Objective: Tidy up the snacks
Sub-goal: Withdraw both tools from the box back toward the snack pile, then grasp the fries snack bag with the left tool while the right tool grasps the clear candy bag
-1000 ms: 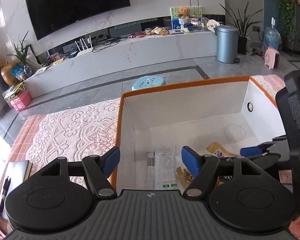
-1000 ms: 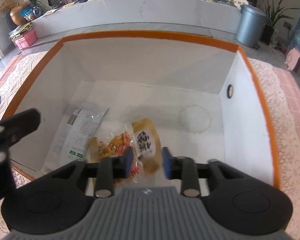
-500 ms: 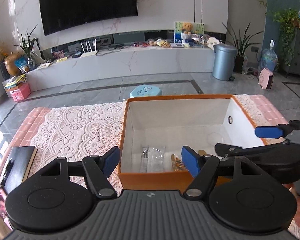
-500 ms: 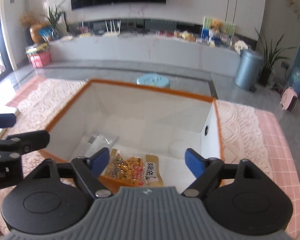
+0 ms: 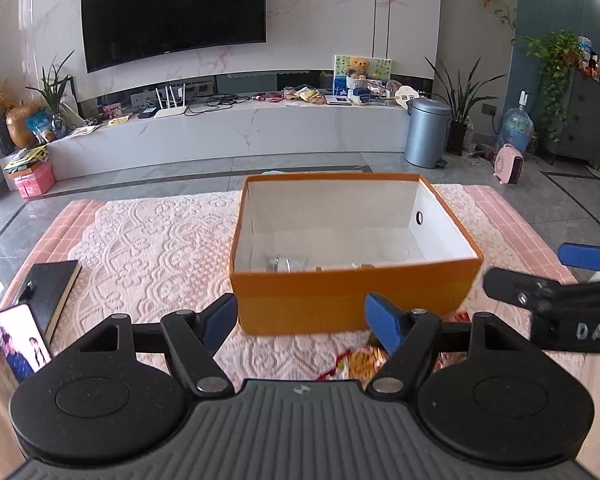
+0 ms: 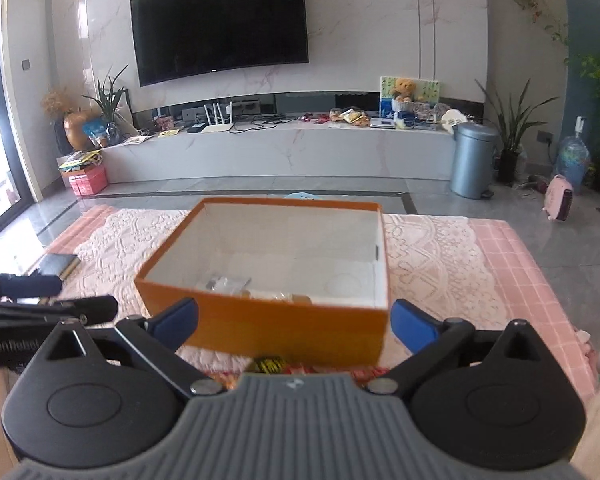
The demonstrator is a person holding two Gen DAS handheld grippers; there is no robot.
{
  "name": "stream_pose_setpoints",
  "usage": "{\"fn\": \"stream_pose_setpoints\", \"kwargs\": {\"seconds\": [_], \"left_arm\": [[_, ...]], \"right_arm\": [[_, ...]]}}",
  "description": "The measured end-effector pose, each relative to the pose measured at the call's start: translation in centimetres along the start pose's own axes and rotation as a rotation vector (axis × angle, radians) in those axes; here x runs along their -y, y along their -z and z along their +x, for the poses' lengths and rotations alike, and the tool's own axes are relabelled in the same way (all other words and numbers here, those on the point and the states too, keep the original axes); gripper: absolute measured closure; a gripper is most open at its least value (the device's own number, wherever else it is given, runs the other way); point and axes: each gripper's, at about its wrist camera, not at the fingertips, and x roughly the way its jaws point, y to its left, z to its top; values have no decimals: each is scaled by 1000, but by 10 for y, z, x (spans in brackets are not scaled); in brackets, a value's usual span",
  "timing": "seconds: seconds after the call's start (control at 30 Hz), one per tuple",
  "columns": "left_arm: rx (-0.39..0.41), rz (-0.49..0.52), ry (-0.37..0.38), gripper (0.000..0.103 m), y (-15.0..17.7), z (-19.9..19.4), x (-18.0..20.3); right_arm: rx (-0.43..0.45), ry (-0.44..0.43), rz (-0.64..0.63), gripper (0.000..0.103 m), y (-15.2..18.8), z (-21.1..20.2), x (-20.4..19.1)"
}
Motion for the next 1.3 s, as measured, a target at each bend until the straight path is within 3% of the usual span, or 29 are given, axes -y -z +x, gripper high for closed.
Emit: {"fn": "stream_pose_setpoints", "kwargs": {"seconds": [0.2, 0.43, 0.63, 0.8, 1.07, 1.3], "left_arm": [[-52, 11, 19, 17, 27, -1, 4], [-162, -38, 60, 17, 57, 17, 7], [-220, -21, 48, 16, 76, 30, 14], [-244, -1, 28, 15, 84, 41, 17], [-241, 14, 107, 15, 89, 55, 22], [-194, 33, 157, 15, 84, 68, 28]], "right_arm": [[-14, 42, -22, 4, 42, -22, 2], [-54, 132, -78, 4, 81, -13, 5], [-127, 99, -39, 4, 99, 2, 10], [-151, 127, -52, 4, 107, 13, 9], [-108, 109, -16, 4, 116, 23, 21], [-133, 78, -4, 28, 117, 40, 24]]}}
